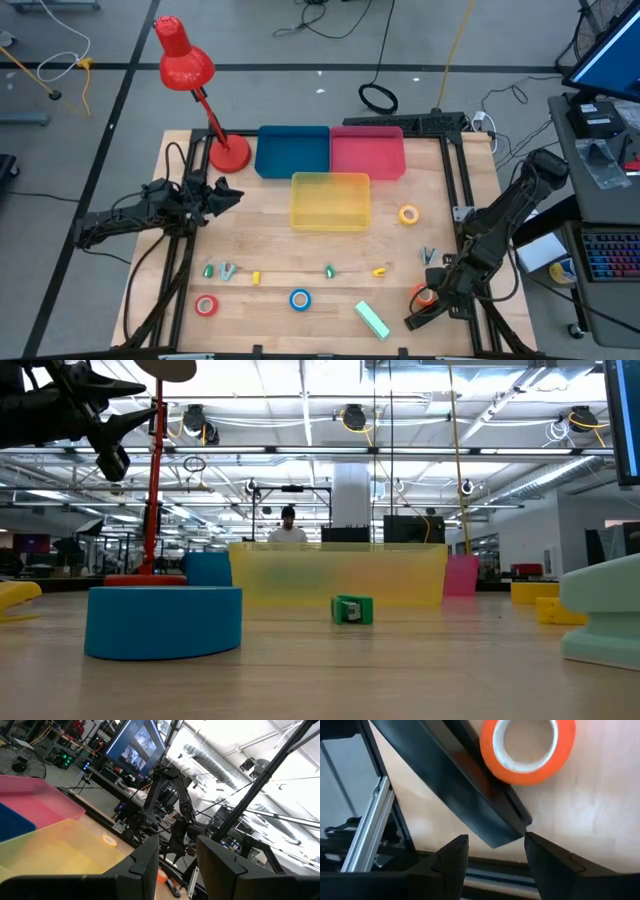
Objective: Pick and place Stapler, Stapler remover, tape
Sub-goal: Put the black stapler into the blue bin
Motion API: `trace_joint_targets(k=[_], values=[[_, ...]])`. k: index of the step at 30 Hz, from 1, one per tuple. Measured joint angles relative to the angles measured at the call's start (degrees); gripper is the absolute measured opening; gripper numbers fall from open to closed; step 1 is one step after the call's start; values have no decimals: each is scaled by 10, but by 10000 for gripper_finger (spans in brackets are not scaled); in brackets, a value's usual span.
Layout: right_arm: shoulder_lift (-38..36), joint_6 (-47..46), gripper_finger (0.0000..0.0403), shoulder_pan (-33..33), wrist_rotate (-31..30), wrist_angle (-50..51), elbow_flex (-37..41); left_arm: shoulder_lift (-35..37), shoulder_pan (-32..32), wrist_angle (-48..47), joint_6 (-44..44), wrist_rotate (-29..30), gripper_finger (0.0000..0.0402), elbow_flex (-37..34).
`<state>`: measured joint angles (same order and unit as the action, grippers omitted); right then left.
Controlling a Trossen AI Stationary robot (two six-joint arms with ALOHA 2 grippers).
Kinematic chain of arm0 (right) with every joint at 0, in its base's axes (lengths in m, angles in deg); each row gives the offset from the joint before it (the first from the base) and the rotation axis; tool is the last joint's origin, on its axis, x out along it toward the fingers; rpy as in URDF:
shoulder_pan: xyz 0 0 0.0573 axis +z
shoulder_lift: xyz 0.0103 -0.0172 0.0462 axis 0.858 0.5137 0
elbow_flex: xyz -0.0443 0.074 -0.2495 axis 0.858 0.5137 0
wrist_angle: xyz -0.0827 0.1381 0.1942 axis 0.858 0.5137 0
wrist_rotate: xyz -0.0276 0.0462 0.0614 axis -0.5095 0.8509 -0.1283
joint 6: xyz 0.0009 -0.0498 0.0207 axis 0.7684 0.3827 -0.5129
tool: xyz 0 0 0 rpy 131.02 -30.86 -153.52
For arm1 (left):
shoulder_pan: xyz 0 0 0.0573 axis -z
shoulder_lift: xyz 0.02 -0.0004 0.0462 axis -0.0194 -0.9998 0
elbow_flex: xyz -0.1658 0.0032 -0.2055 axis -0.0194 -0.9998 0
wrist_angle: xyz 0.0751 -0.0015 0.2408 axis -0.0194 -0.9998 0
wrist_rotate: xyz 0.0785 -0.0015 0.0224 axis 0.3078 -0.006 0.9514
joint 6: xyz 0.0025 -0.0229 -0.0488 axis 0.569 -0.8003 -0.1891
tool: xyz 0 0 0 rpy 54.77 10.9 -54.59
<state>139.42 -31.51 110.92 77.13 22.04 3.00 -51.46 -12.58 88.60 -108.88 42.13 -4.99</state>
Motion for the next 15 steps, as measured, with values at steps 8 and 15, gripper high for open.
trace_joint_targets(k=[8,15], values=[[0,-44,185,0,24,-6,4,0,0,0,1,0,134,0],[0,-40,187,0,29,-10,4,0,0,0,5,0,134,0]])
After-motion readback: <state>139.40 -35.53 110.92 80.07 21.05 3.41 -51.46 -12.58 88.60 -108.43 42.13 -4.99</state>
